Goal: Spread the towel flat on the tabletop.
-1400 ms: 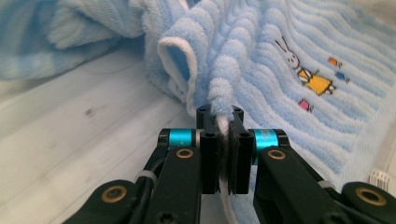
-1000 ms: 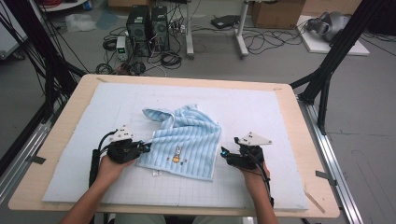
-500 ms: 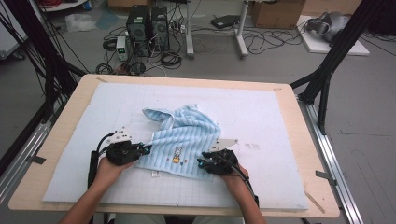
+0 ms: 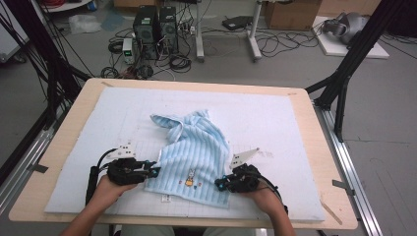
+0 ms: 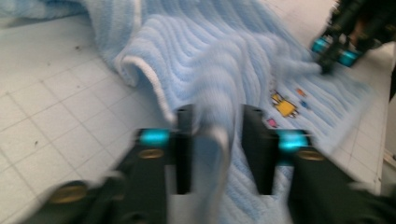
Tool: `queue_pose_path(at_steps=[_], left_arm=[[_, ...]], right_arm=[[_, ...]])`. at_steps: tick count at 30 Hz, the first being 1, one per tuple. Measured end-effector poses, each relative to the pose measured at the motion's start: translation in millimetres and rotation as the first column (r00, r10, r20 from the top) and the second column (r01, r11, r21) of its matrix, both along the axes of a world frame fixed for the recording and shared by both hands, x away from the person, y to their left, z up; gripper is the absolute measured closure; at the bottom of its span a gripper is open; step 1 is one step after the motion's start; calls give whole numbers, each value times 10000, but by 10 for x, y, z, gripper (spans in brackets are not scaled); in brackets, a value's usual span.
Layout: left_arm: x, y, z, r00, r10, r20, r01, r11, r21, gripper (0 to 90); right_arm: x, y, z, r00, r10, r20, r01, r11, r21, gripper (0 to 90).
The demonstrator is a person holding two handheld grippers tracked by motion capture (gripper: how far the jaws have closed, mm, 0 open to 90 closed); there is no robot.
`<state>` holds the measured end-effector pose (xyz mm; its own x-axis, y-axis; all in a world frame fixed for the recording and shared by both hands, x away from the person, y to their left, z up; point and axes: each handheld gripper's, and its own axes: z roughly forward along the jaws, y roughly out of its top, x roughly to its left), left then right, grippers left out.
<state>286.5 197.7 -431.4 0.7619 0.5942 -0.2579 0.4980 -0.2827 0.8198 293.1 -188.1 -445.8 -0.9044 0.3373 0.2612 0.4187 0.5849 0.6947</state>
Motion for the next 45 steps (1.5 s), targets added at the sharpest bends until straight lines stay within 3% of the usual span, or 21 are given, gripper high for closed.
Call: queue_pose_path(at_steps=[1, 2, 3, 5, 9, 11, 12, 15, 16, 21, 23, 25, 26, 29, 30, 31, 33, 39, 43, 44, 45], left_arm=[[0, 0, 0, 10000, 0, 0, 0, 10000, 0, 563], [9, 11, 12, 9999, 121, 18, -121, 9999, -41, 512], [36, 33, 37, 9981, 591, 195, -588, 9981, -163, 467], [59, 44, 46, 9964, 820, 225, -814, 9963, -281, 431], [171, 63, 85, 9915, 1213, 463, -1183, 9909, -640, 401], [248, 44, 111, 9892, 1339, 589, -1296, 9890, -713, 401], [353, 0, 130, 9873, 1428, 692, -1386, 9884, -624, 399], [461, -70, 128, 9838, 1606, 797, -1567, 9863, -521, 397], [560, -160, 122, 9817, 1683, 887, -1664, 9857, -283, 397], [735, -348, 90, 9815, 1554, 1115, -1585, 9872, 199, 397], [808, -433, 57, 9786, 1688, 1180, -1737, 9843, 326, 388], [897, -565, -14, 9793, 1713, 1075, -1796, 9811, 725, 393], [897, -565, -14, 9793, 1713, 1075, -1796, 9811, 725, 410], [927, -681, -95, 9841, 1475, 990, -1600, 9782, 1325, 473], [915, -725, -134, 9883, 1201, 944, -1361, 9728, 1874, 530], [902, -736, -143, 9896, 1012, 1024, -1212, 9695, 2131, 593], [881, -737, -137, 9893, 851, 1185, -1106, 9671, 2292, 738], [745, -654, -111, 9935, 604, 967, -794, 9751, 2069, 789], [572, -560, -73, 9935, 303, 1099, -503, 9816, 1844, 797], [525, -530, -60, 9934, 271, 1116, -457, 9848, 1674, 799], [482, -499, -51, 9937, 280, 1088, -439, 9883, 1462, 799]], right_arm=[[0, 0, 0, 10000, 0, 0, 0, 10000, 0, 854], [-51, -37, -2, 9967, 621, -518, -617, 9981, 84, 854], [-86, -48, 3, 9945, 829, -641, -827, 9966, 51, 851], [-116, -59, 10, 9943, 887, -593, -888, 9960, 10, 847], [-124, -123, 62, 9972, 706, -233, -693, 9962, 528, 782], [-101, -140, 91, 9992, 387, -84, -379, 9960, 815, 747], [-72, -149, 103, 9997, -16, 227, -8, 9949, 1011, 701], [-49, -151, 114, 9975, -460, 527, 402, 9936, 1052, 659], [-36, -150, 125, 9912, -983, 888, 897, 9913, 960, 624], [-5, -152, 133, 9670, -1984, 1599, 1872, 9789, 825, 550], [-6, -155, 138, 9662, -2058, 1553, 1951, 9774, 811, 548], [-12, -154, 138, 9638, -2120, 1619, 2025, 9766, 730, 537], [-11, -156, 137, 9631, -2152, 1620, 2059, 9759, 720, 531], [-5, -163, 136, 9566, -2343, 1731, 2262, 9719, 654, 508], [-4, -168, 135, 9548, -2414, 1732, 2339, 9702, 631, 508], [-3, -170, 133, 9524, -2456, 1806, 2386, 9693, 599, 508], [2, -182, 128, 9503, -2517, 1833, 2457, 9678, 551, 510], [8, -187, 126, 9466, -2625, 1873, 2577, 9649, 498, 518], [11, -187, 136, 9382, -2816, 2010, 2769, 9595, 516, 517], [19, -191, 142, 9309, -2971, 2125, 2908, 9548, 612, 518], [19, -191, 142, 9309, -2971, 2125, 2908, 9548, 612, 518]])
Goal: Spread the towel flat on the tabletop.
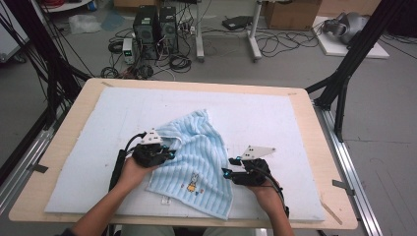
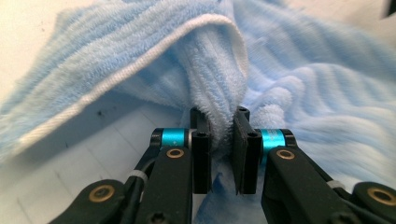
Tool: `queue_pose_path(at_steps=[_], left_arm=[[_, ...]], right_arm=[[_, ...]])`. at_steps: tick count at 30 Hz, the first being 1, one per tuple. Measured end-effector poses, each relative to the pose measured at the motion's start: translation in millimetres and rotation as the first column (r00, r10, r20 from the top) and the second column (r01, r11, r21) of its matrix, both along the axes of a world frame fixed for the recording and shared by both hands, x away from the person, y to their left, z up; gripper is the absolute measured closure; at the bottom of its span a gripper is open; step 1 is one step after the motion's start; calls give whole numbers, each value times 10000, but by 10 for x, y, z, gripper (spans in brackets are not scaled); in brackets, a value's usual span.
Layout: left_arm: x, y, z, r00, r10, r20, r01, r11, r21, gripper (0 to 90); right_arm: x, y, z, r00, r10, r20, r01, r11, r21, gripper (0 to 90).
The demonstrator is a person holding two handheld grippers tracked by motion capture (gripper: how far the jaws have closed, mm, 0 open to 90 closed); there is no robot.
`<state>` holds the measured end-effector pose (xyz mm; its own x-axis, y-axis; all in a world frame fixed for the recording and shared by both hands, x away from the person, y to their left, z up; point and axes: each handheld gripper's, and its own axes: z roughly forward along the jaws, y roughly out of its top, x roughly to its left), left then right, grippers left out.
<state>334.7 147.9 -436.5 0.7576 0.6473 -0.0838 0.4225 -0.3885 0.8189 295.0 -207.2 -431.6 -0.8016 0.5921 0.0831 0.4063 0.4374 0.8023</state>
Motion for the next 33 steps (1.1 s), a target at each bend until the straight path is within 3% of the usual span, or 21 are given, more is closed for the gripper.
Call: queue_pose_path(at_steps=[4, 9, 13, 14, 17, 18, 19, 22, 26, 27, 28, 29, 30, 32, 33], left_arm=[[-144, 184, -16, 9996, -98, -272, 88, 9992, -381, 799], [-206, 300, -59, 9974, -51, -720, -5, 9969, -784, 799], [-268, 347, -55, 9957, -344, -863, 282, 9970, -721, 794], [-269, 359, -61, 9959, -315, -853, 259, 9975, -653, 783], [-251, 410, -68, 9961, 176, -865, -245, 9965, -802, 663], [-242, 431, -62, 9959, 371, -825, -440, 9955, -840, 663], [-235, 455, -50, 9948, 623, -811, -698, 9933, -926, 520], [-206, 571, 3, 9903, 1257, -583, -1331, 9801, -1475, 469], [-189, 655, 23, 9869, 1551, -454, -1607, 9717, -1729, 461], [-184, 682, 28, 9857, 1623, -443, -1676, 9702, -1753, 460], [-181, 702, 30, 9848, 1680, -443, -1733, 9681, -1811, 460], [-174, 728, 31, 9842, 1715, -441, -1767, 9674, -1815, 461], [-171, 741, 31, 9835, 1761, -423, -1808, 9668, -1803, 461], [-154, 780, 27, 9807, 1906, -441, -1955, 9635, -1832, 461], [-154, 780, 27, 9807, 1906, -441, -1955, 9635, -1832, 461]], right_arm=[[11, 11, 3, 9997, -231, 95, 231, 9997, -33, 519], [27, 37, 4, 9981, -571, 248, 574, 9983, -136, 524], [40, 51, 11, 9957, -824, 421, 830, 9965, -124, 524], [56, 63, 28, 9936, -1082, 318, 1078, 9941, 135, 510], [111, 140, 58, 9886, -1435, 452, 1426, 9895, 232, 484], [111, 140, 58, 9886, -1435, 452, 1426, 9895, 232, 484], [169, 234, 54, 9851, -1617, 589, 1624, 9867, -70, 463], [277, 412, 18, 9845, -1619, 671, 1647, 9856, -386, 456], [408, 594, -66, 9846, -1655, 556, 1701, 9811, -926, 464], [481, 673, -143, 9854, -1689, 198, 1700, 9780, -1209, 523], [481, 673, -143, 9854, -1689, 198, 1700, 9780, -1209, 523], [504, 675, -171, 9856, -1688, -28, 1677, 9809, -981, 673], [504, 675, -171, 9856, -1688, -28, 1677, 9809, -981, 673], [473, 654, -150, 9900, -1404, -133, 1379, 9836, -1164, 837], [473, 654, -150, 9900, -1404, -133, 1379, 9836, -1164, 837]])
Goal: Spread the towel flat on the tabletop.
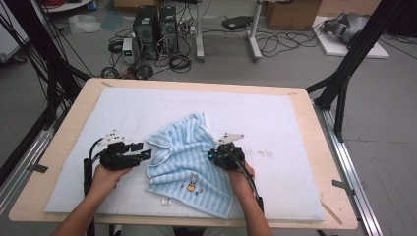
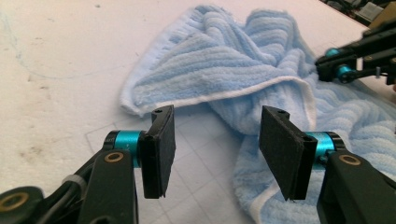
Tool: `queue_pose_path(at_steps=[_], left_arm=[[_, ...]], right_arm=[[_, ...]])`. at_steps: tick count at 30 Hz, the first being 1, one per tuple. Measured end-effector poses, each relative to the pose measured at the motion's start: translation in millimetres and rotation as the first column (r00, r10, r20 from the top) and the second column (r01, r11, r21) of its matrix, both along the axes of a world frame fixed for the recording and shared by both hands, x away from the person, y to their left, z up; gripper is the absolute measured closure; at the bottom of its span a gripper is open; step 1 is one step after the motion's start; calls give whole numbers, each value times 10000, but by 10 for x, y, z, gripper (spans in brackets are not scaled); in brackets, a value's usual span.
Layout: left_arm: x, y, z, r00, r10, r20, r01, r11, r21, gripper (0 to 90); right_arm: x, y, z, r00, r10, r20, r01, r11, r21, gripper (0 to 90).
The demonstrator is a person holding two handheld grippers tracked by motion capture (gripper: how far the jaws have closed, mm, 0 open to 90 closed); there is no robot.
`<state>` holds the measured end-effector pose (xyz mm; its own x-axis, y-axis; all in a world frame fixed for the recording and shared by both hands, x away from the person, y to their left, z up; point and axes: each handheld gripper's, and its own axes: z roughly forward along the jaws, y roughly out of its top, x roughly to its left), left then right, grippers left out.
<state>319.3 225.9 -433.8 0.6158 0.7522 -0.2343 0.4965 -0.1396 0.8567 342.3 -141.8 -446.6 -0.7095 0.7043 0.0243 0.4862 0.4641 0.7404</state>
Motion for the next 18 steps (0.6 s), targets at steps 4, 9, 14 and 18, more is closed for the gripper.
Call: queue_pose_path(at_steps=[4, 9, 14, 18], left_arm=[[14, 20, -3, 10000, 84, -23, -84, 10000, -32, 461], [34, 60, -1, 9998, 198, 4, -198, 9998, 28, 461], [56, 93, 5, 9993, 379, 39, -379, 9992, 115, 459], [109, 87, 10, 9991, 428, 9, -428, 9991, 67, 452]], right_arm=[[-61, -49, 20, 9994, 304, -139, -305, 9995, -57, 848], [-271, -238, 82, 9978, 644, -130, -649, 9970, -415, 851], [-480, -488, 127, 9983, 567, -132, -572, 9976, -401, 848], [-528, -571, 123, 9995, 220, 208, -216, 9995, -220, 710]])
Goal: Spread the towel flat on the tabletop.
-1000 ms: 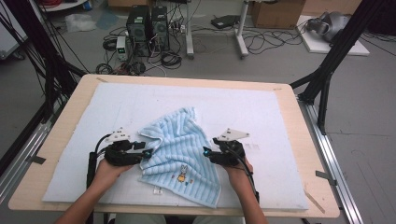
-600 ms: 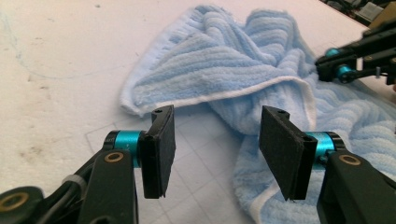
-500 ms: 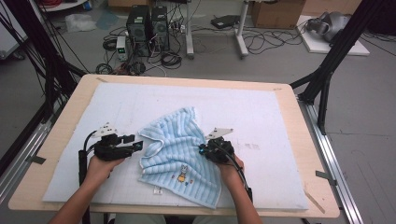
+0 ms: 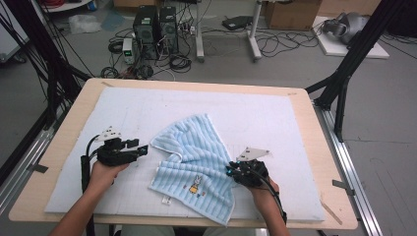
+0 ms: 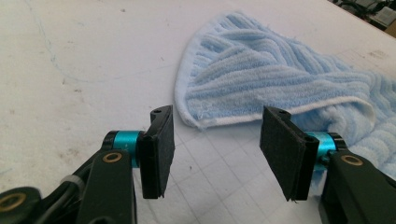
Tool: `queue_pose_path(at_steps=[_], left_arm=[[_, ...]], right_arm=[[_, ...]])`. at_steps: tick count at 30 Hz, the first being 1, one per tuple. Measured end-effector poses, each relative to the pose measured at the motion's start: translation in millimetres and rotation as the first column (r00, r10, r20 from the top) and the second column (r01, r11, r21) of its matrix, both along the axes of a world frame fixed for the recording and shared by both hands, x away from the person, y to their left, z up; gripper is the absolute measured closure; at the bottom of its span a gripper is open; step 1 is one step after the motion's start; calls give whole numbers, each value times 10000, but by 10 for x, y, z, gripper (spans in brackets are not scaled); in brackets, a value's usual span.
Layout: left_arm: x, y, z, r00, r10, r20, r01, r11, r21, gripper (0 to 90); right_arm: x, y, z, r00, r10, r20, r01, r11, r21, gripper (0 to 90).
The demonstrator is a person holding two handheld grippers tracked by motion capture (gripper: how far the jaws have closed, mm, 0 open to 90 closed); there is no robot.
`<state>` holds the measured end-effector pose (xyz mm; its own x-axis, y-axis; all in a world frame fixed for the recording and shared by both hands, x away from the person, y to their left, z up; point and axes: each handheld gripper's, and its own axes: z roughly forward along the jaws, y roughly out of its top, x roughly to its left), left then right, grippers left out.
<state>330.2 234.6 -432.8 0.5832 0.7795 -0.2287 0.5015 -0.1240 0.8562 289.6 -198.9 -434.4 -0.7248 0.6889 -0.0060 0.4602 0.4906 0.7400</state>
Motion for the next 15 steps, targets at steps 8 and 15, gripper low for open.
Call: queue_pose_path(at_steps=[8, 15], left_arm=[[277, -49, 69, 9997, 260, -45, -261, 9996, -90, 435], [531, -305, 5, 9982, 248, -546, -222, 9986, 475, 429]], right_arm=[[34, -65, 82, 9921, -753, 1005, 691, 9956, 634, 471], [56, -88, 42, 9927, -809, 892, 764, 9957, 522, 453]])
